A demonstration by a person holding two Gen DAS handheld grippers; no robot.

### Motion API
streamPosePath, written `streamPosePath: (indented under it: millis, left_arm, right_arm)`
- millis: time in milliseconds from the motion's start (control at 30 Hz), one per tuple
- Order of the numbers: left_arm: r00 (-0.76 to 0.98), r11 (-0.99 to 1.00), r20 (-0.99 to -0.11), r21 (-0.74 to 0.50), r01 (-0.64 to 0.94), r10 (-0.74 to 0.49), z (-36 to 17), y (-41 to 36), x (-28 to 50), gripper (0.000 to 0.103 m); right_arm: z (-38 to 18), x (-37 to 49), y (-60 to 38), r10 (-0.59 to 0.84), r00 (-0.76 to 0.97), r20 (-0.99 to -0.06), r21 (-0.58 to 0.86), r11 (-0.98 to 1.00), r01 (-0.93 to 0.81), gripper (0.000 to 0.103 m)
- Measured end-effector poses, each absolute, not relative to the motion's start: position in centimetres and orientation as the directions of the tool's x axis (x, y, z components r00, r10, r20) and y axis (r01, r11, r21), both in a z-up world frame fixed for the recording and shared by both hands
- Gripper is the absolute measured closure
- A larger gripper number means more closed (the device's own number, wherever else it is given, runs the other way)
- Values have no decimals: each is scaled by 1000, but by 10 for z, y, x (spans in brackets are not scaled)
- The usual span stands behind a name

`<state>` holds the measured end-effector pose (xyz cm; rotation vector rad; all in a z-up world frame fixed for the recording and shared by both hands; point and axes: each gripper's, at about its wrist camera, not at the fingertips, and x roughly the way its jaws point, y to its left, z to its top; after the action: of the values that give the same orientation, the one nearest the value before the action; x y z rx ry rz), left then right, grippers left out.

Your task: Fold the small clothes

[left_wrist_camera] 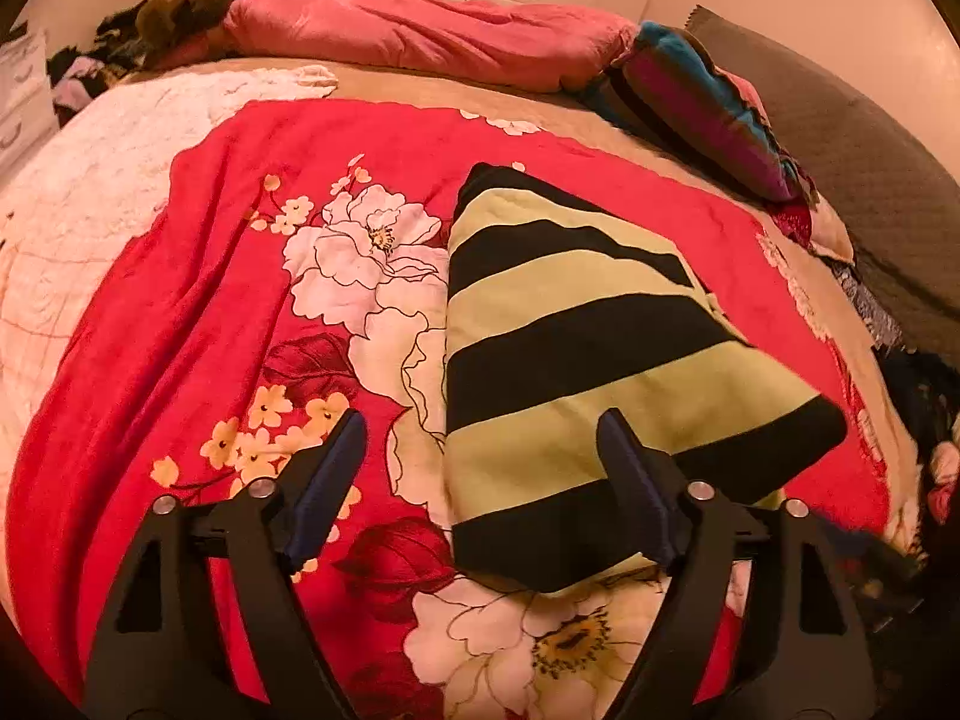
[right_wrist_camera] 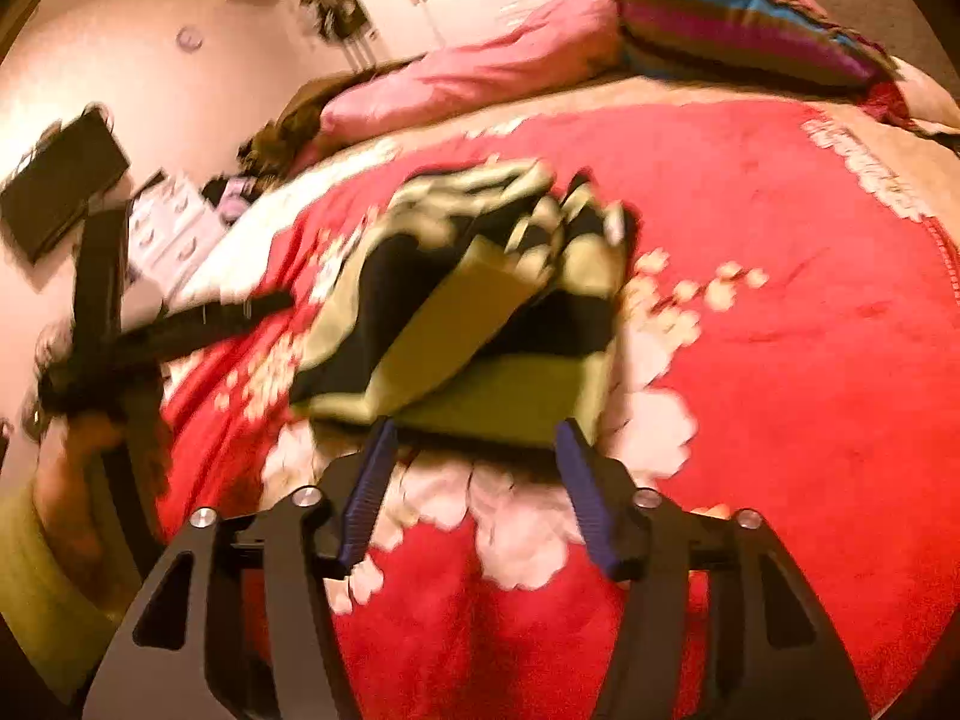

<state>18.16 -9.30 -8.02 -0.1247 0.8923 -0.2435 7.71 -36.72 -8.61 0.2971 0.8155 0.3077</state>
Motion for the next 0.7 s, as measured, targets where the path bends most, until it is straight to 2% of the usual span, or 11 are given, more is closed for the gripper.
streamPosePath:
  millis: [67, 267, 300, 367, 567, 700]
  left_arm:
    - [616, 968, -747, -193, 162, -252, -79, -92, 179, 27]
    - [648, 972, -725, -155, 178, -234, -74, -93, 175, 27]
    - [650, 971, -723, -151, 183, -235, -74, -94, 174, 26]
    - [652, 970, -720, -147, 192, -238, -74, -96, 172, 26]
    - [668, 966, -706, -96, 238, -235, -71, -108, 167, 26]
    - [667, 961, -707, -64, 269, -234, -75, -116, 165, 26]
  right_arm:
    - [-77, 83, -375, 379, 665, -644, 390, 910, -140, 38]
    - [-35, 126, -398, 375, 709, -597, 404, 904, -139, 27]
    - [-32, 134, -398, 389, 697, -602, 409, 900, -150, 22]
    - [-27, 149, -397, 390, 685, -615, 408, 901, -147, 22]
    - [-44, 204, -392, 485, 578, -656, 526, 843, -110, 22]
    - [-65, 240, -381, 477, 493, -728, 517, 854, -62, 22]
